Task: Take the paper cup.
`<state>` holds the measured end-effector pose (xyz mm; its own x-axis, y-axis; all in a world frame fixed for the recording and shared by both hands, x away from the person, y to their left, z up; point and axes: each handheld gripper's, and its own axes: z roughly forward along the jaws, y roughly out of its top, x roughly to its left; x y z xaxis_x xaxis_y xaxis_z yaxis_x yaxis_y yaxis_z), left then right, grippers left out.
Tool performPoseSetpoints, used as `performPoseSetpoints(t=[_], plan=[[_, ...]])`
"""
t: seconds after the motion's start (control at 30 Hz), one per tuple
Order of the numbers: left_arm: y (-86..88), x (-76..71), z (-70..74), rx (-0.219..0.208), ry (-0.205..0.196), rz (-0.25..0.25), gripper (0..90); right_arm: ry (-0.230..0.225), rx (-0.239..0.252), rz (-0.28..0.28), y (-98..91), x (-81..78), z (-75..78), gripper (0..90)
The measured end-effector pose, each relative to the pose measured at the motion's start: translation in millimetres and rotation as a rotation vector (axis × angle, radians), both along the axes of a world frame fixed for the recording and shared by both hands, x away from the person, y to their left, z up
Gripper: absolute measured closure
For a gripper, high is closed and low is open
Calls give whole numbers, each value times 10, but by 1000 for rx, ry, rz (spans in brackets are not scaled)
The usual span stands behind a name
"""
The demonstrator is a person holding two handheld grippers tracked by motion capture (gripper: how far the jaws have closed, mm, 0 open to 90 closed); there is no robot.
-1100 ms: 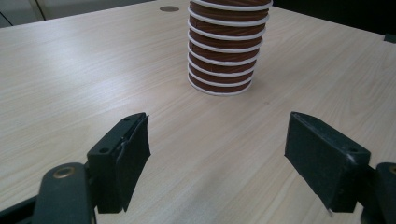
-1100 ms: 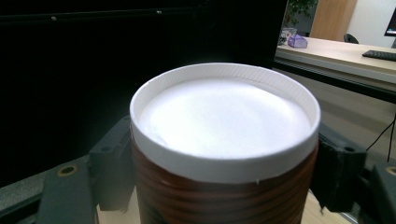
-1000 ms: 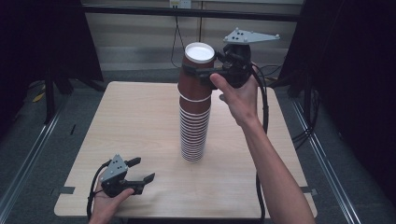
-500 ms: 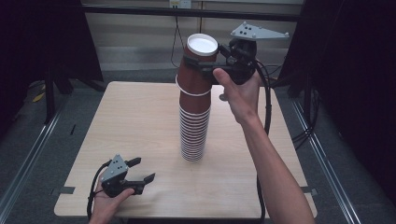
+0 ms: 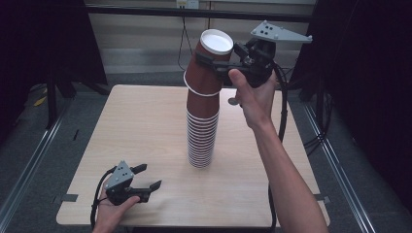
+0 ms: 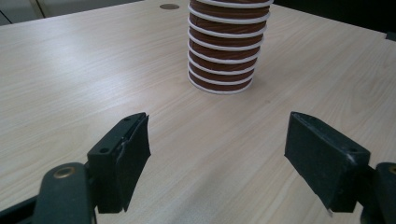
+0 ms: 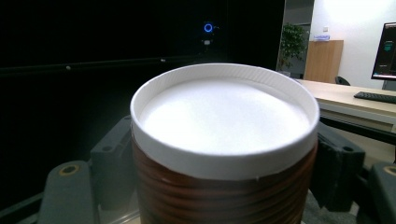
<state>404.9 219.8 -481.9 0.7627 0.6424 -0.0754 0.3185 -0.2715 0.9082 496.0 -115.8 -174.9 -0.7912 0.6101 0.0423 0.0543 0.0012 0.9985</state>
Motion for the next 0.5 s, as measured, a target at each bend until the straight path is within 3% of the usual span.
performPoseSetpoints(t=[0.5], plan=[[-21, 25, -4, 4, 6, 9, 219, -18, 45, -23, -190, -108, 65, 232]])
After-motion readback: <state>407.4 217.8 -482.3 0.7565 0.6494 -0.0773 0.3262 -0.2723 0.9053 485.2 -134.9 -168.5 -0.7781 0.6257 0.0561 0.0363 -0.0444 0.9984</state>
